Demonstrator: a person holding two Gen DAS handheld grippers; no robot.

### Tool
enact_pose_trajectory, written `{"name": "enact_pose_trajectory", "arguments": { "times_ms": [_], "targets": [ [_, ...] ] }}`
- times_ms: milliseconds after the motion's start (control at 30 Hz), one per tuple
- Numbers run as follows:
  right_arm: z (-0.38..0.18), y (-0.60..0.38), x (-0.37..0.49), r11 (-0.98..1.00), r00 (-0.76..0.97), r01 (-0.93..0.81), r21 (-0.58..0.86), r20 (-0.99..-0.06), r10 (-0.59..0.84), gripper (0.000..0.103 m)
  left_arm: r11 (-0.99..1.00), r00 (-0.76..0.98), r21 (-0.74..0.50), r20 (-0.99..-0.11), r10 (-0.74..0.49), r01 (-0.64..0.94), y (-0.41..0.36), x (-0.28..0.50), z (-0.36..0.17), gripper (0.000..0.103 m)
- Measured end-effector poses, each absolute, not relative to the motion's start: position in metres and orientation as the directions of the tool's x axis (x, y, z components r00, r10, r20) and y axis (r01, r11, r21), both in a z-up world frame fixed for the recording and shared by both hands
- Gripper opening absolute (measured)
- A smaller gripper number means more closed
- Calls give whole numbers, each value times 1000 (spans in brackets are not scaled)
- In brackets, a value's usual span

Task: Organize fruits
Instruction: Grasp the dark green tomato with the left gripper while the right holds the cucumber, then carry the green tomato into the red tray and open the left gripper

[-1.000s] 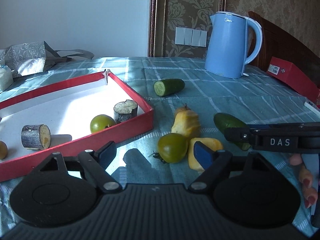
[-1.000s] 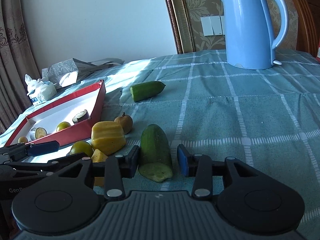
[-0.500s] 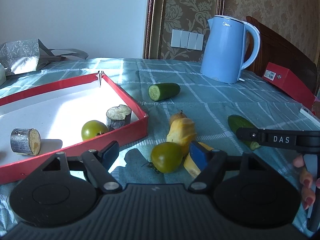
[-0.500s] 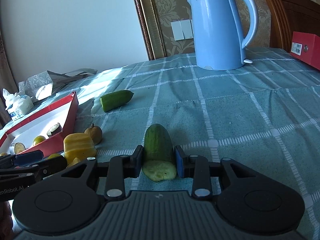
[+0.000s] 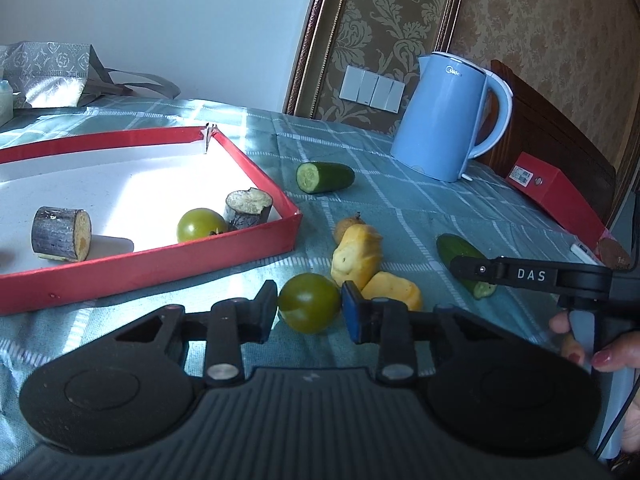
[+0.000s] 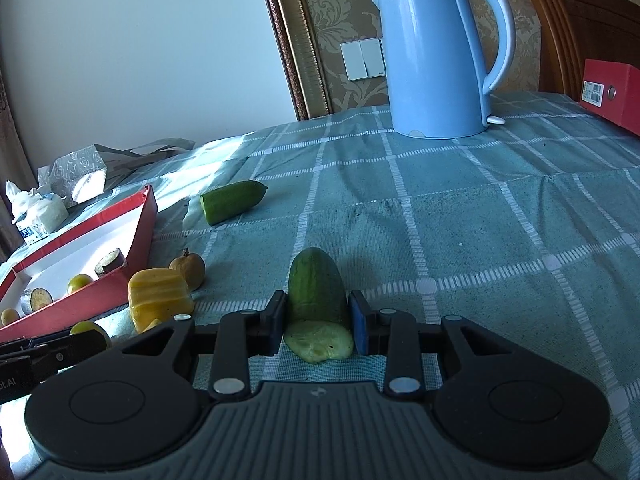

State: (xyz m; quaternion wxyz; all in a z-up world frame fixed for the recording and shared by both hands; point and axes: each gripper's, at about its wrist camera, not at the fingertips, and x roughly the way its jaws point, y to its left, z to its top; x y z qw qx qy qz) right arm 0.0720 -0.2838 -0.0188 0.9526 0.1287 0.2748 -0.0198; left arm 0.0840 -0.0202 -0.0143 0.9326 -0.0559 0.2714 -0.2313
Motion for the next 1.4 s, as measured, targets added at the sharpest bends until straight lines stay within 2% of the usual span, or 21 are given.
{"name": "enact_pose_trajectory", "arguments": {
  "times_ms": [100, 200, 467, 567, 600, 633, 667, 700, 767, 867, 900, 933, 967, 1000, 1200, 1400],
  "targets": [
    [-19, -284, 72, 966, 847, 107, 234, -531, 35, 32, 893, 752, -213, -483, -449, 397, -25, 86, -13, 32],
    [-19, -283, 73, 966, 847, 107, 234, -531, 35, 32, 886, 712, -215, -531, -459, 411, -33, 93, -17, 33],
    [-19, -284, 73, 965, 847, 107, 240, -530, 38, 32, 878, 708, -248, -520, -478, 410, -24, 84, -19, 32],
    [-19, -284, 73, 966, 847, 106, 236, -531, 37, 33, 870, 707, -221, -510, -489, 441, -23, 75, -17, 33],
    [-19, -284, 73, 966, 847, 106, 235, -531, 37, 33, 869, 714, -208, -502, -488, 449, -21, 71, -16, 40],
    [-19, -284, 73, 966, 846, 106, 235, -531, 36, 33, 875, 726, -198, -494, -478, 441, -19, 67, -15, 54],
    [-19, -284, 73, 966, 847, 107, 235, -531, 36, 33, 880, 738, -197, -484, -470, 431, -17, 63, -13, 60],
    [-19, -283, 73, 966, 846, 106, 234, -531, 35, 33, 879, 745, -196, -471, -473, 435, -14, 59, -12, 65],
    [-19, -283, 73, 966, 847, 106, 236, -531, 36, 33, 879, 746, -181, -470, -472, 442, -14, 52, -13, 65],
    [-19, -283, 73, 966, 847, 106, 235, -531, 36, 33, 880, 747, -174, -472, -468, 442, -15, 50, -12, 63],
    [-19, -283, 73, 966, 847, 106, 236, -531, 36, 33, 881, 742, -176, -480, -467, 440, -17, 51, -13, 58],
    [-19, -283, 73, 966, 847, 106, 237, -531, 37, 33, 888, 740, -171, -497, -453, 428, -18, 54, -14, 42],
    [-19, -284, 73, 965, 847, 106, 239, -530, 38, 33, 897, 736, -164, -522, -432, 410, -19, 57, -16, 32],
    [-19, -283, 73, 965, 847, 106, 240, -530, 39, 33, 900, 728, -164, -538, -425, 404, -20, 59, -17, 30],
    [-19, -284, 73, 965, 847, 106, 240, -530, 39, 33, 903, 734, -128, -541, -410, 410, -24, 57, -18, 30],
    [-19, -284, 73, 965, 847, 106, 241, -530, 39, 32, 901, 750, -225, -499, -433, 370, -6, 59, -18, 30]
  ]
}}
